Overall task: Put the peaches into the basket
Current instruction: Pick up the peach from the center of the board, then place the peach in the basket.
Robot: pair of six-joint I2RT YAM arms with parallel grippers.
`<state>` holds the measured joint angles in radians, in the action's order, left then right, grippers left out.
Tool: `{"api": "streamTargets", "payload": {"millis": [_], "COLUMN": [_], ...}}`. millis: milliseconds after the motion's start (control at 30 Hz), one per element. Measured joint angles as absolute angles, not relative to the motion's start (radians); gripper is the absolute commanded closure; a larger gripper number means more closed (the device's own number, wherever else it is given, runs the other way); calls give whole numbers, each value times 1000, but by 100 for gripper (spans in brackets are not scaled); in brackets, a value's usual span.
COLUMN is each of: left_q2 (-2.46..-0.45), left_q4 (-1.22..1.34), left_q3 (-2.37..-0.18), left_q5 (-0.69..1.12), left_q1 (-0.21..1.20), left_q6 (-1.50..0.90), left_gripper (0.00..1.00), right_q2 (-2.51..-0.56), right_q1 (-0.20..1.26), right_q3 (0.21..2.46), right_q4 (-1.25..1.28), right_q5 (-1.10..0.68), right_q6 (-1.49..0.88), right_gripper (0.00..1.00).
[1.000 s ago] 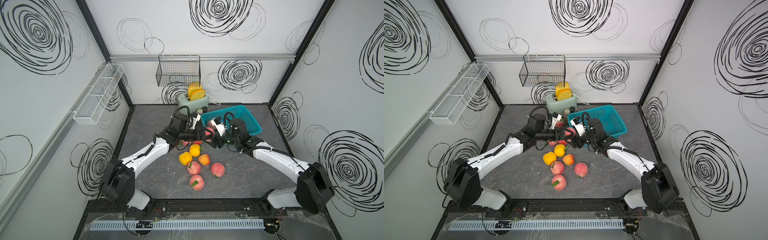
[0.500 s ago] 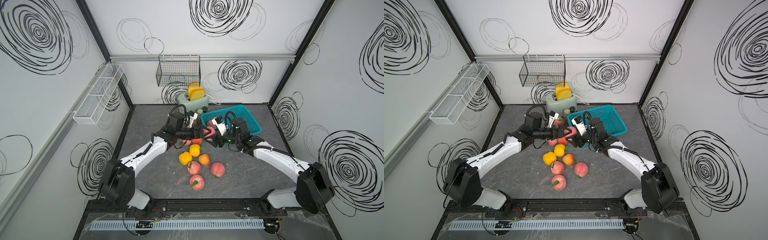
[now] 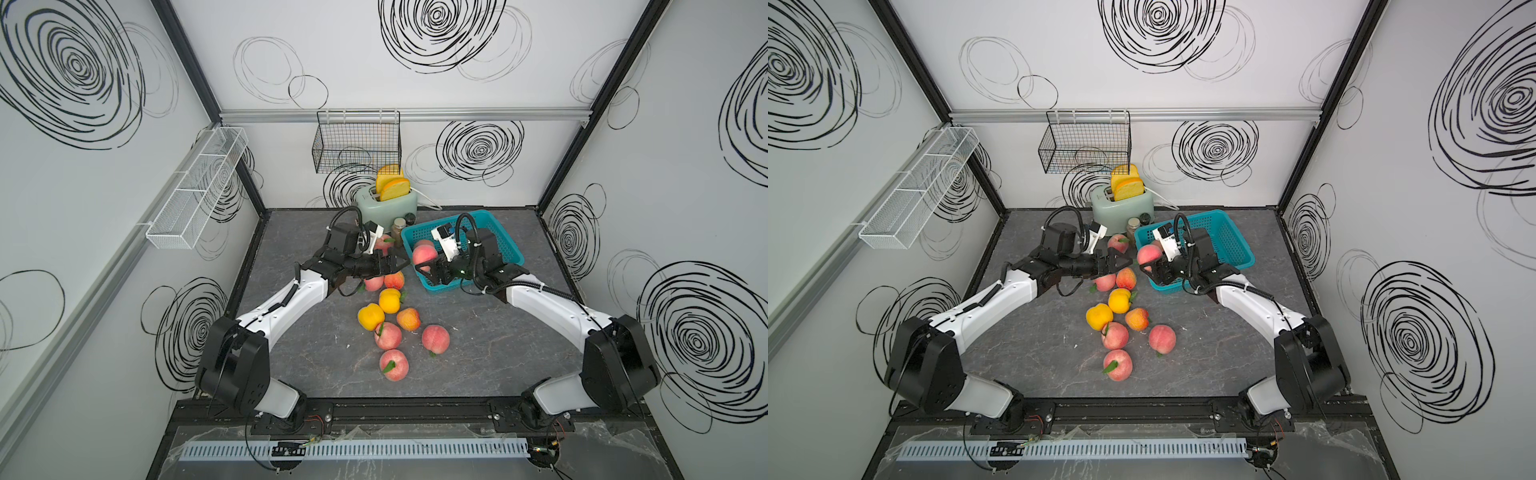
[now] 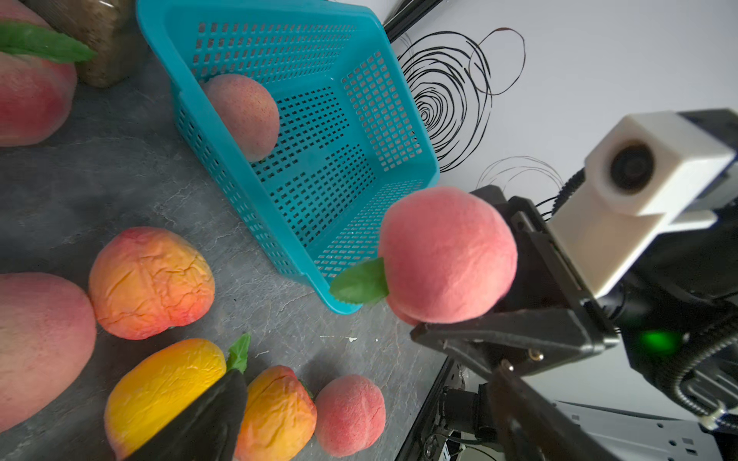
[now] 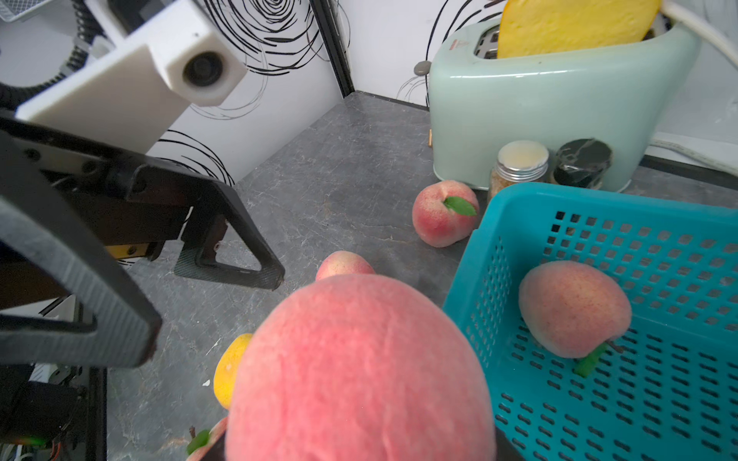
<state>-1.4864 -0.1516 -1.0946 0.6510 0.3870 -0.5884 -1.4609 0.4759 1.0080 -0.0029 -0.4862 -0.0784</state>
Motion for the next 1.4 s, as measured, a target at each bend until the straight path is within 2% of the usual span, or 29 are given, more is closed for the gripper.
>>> {"api": "streamTargets", "payload": {"millis": [600,1400], "left_q2": [-1487,-1613], "left_q4": [-196,-231], "left_q3": [-1178,-1354], "left_q5": [548,393], "left_q1": [379,435], "left_q6": [-489,-414], "left_gripper": [2,2], "right_q2": [-1574,-1758], "right_q1": [322,217], "right_q3": [1153,1302], "right_q4": [-105,-150], "right_q5": [-437,-377], "right_q6": [-83,-101], "right_gripper": [35,35]}}
